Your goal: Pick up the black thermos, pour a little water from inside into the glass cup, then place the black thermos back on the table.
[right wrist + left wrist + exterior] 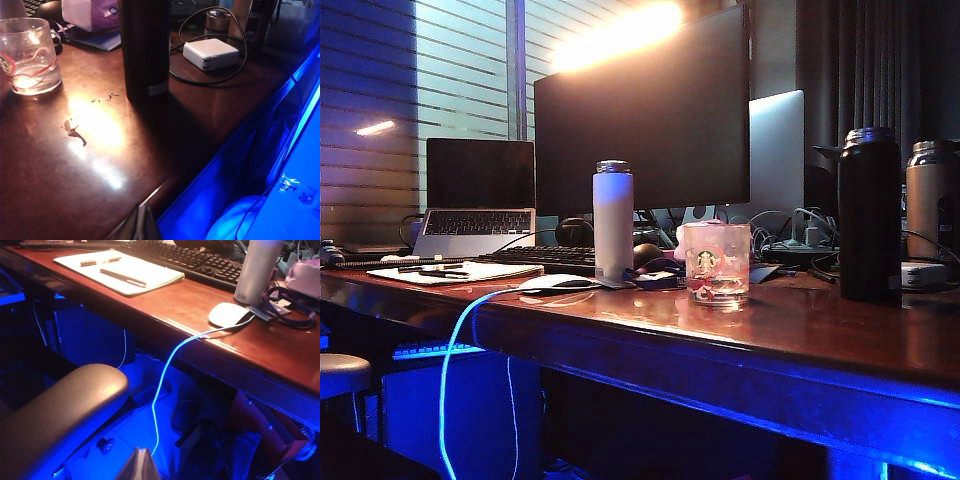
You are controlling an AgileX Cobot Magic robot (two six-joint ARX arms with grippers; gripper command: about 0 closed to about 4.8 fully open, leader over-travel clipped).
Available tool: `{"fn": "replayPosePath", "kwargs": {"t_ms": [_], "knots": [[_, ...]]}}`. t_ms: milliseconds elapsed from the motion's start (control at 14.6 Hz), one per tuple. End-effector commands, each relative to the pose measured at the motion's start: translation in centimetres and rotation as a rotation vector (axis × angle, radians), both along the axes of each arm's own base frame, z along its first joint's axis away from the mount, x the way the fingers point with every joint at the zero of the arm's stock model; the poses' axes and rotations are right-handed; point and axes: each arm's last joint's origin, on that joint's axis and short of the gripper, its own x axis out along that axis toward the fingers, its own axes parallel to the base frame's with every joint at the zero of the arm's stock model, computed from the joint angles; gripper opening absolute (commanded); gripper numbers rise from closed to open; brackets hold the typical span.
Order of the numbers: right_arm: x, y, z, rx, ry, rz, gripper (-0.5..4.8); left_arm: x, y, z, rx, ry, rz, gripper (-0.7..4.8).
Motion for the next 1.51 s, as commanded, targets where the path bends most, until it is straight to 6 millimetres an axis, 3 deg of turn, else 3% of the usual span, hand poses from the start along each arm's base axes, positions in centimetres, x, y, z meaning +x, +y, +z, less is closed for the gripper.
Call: {"fn": "replayPosePath", "kwargs": {"t_ms": [69, 343, 480, 685, 891, 1096, 1233, 1439, 1507], "knots": [[0.0, 0.0, -0.1, 0.001, 0.0, 0.001, -0.04, 0.0, 0.0, -0.2, 0.002, 0.018, -0.007, -0.02], [0.0, 0.0, -0.1, 0.001, -0.002, -0.007, -0.04, 0.0, 0.0, -0.1, -0.013, 0.006, -0.005, -0.02], [0.1, -0.1, 0.6, 0.026, -0.063, -0.027, -0.05, -0.1, -0.1, 1.7, -0.074, -0.095, -0.018, -0.02], [-0.2, -0.1, 3.3, 0.087, -0.242, -0.052, -0.05, -1.7, 0.1, 8.0, -0.086, -0.318, 0.02, -0.01], [-1.1, -0.3, 6.9, 0.098, -0.334, -0.08, -0.05, -2.0, 0.2, 14.4, -0.057, -0.375, 0.029, -0.01], [-0.6, -0.3, 10.3, 0.085, -0.303, -0.087, -0.05, 1.5, -0.5, 21.3, 0.002, -0.261, -0.161, -0.01], [0.9, -0.2, 12.1, 0.008, -0.246, -0.086, -0.05, 4.4, -1.2, 24.4, 0.061, -0.115, -0.374, -0.02], [4.1, 0.0, 13.3, -0.055, -0.128, -0.081, -0.05, 8.4, -1.9, 26.3, 0.055, 0.08, -0.592, -0.02], [6.1, 0.2, 12.9, -0.062, -0.062, -0.078, -0.05, 9.7, -2.6, 26.4, 0.087, 0.16, -0.643, -0.02]]}}
